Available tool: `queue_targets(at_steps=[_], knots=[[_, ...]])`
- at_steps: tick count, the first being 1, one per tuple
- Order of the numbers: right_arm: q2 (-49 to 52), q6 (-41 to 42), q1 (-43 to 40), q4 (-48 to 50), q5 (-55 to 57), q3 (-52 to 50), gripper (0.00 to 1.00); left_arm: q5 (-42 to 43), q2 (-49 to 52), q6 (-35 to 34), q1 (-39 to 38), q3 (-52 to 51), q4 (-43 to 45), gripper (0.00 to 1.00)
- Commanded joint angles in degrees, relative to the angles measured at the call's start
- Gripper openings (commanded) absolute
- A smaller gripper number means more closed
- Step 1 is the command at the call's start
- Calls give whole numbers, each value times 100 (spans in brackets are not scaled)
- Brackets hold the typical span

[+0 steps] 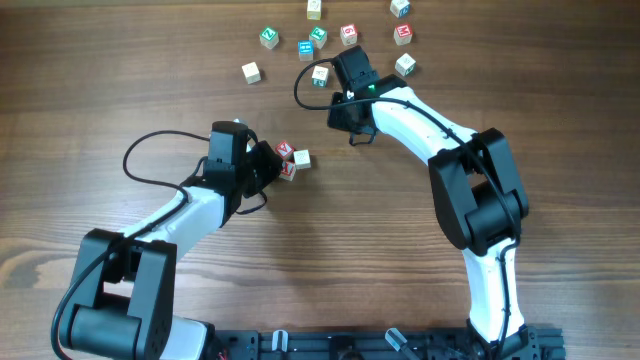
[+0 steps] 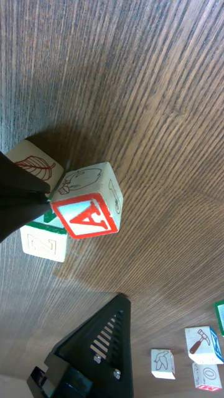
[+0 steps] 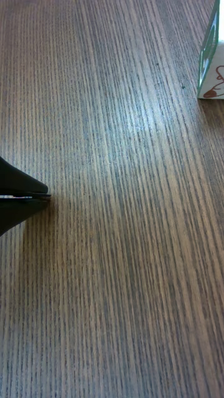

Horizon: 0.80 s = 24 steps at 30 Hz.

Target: Form a circle

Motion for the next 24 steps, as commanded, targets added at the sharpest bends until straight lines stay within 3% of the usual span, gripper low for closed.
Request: queue_targets(at_steps=[1,13,18,24], knots=[[87,63,-26,-9,105,92,5,2,55,-28,50,-35,20,4],[87,24,-26,157,90,92,5,-164,-57,-26,393,-35,15,4],[87,-1123,-24,951,-1528,83,5,-315,-238,190,649,-35,-37,4],[90,-1141,70,1268,-1891,-52,5,-562,-236,186,1108,-35,-612,4]])
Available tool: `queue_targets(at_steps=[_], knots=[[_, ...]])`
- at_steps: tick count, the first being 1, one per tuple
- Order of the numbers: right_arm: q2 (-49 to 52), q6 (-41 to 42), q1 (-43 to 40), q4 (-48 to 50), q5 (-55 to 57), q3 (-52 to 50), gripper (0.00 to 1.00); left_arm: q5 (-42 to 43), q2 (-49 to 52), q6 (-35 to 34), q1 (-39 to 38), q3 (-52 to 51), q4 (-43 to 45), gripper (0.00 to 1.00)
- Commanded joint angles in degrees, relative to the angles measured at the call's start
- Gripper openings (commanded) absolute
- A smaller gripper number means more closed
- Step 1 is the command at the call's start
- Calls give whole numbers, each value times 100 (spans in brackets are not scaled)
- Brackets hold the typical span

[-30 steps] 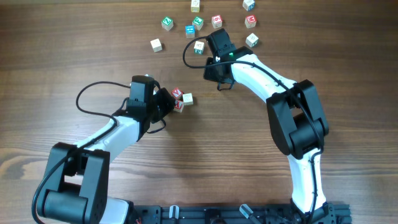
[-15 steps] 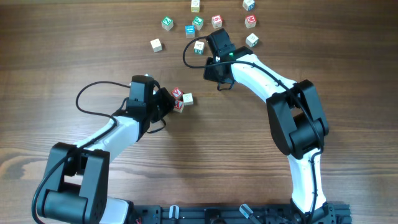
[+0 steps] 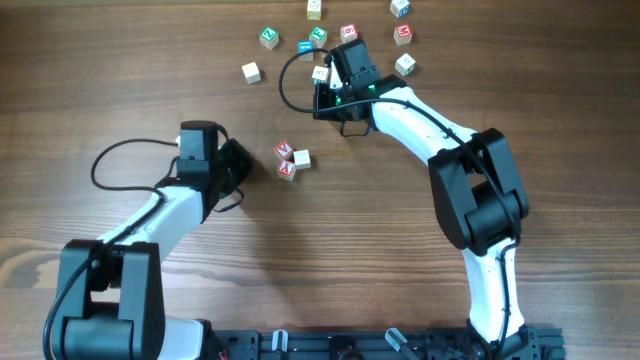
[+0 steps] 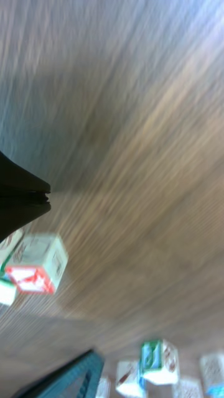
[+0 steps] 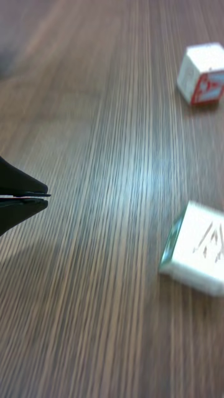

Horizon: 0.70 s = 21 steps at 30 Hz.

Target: Form a circle

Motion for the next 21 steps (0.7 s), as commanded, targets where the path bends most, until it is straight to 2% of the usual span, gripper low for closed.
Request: queue_targets(at_steps=[1,5,21], knots=[[90,-184,90,35,-538,-50,5,-203,-96,116,299,-35,-195,4],[90,-400,221,-13,-1073,-55,5,-205,-96,118,409,-35,-273,4],[90,-310,433,-636,-1080,-55,4,-203,-96,116,409,-35,-295,4]])
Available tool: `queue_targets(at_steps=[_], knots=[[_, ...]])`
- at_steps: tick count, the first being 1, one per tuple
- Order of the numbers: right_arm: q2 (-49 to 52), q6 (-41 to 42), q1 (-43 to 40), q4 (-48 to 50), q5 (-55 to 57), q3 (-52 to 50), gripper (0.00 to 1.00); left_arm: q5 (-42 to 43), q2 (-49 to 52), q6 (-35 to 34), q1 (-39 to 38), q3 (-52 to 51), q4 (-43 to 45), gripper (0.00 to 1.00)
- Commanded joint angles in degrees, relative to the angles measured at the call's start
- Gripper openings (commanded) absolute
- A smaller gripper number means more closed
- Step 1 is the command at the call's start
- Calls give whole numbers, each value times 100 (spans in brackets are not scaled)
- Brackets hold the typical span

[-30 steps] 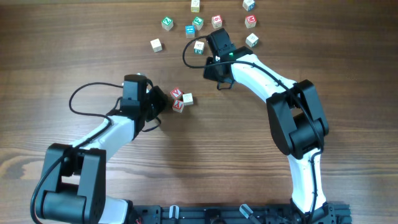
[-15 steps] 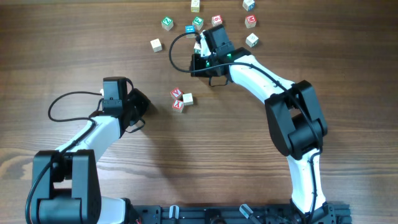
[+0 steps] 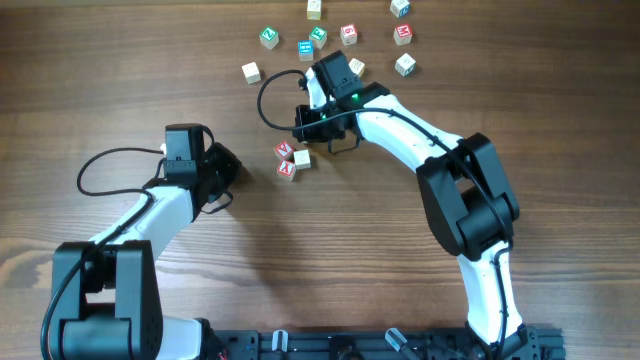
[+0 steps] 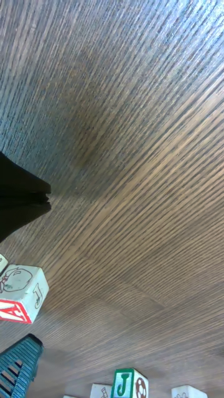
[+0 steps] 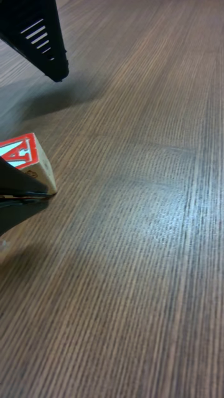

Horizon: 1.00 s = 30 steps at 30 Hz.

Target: Form a circle

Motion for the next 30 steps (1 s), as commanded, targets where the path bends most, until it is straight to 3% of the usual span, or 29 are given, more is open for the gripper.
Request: queue_targets(at_steps=[1,30], knots=[[90,-20,66,-22,-114,-37,5,-101,-96,116,31,-35,-4,4],[90,-28,164,-275,-116,-37,5,-101,-96,116,31,-35,-7,4]])
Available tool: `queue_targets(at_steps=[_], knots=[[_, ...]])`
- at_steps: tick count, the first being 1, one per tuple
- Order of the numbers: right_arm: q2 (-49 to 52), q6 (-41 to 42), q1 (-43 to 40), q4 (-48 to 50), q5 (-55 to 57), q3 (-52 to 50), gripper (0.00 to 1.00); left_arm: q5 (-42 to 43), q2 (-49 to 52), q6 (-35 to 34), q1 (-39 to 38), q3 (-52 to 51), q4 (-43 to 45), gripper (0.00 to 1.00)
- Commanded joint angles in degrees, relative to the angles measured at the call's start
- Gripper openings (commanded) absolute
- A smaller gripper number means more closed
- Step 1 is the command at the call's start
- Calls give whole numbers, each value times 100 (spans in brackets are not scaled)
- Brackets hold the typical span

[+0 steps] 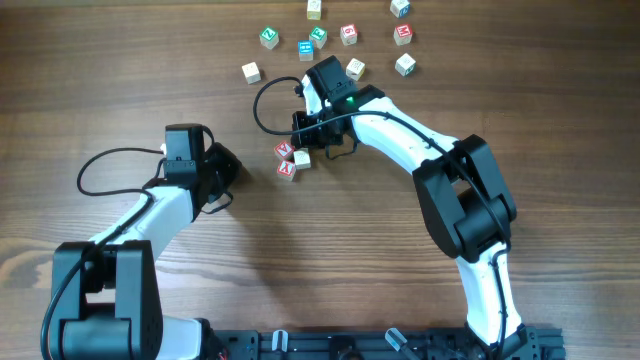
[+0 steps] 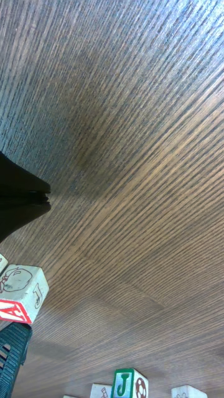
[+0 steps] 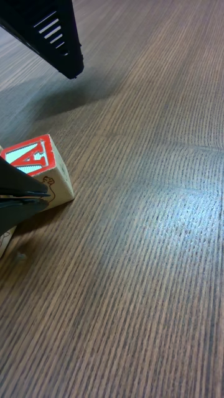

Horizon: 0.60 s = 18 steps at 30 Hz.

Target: Form a circle

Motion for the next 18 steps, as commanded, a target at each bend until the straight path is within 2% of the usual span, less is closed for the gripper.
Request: queue_targets(at_steps=[1,18], knots=[[90,-31,35,-28,-116,-37,5,-101,-96,116,31,-35,-4,4],[90,-330,44,-46,-328,-37,5,-101,-96,116,31,-35,-2,4]])
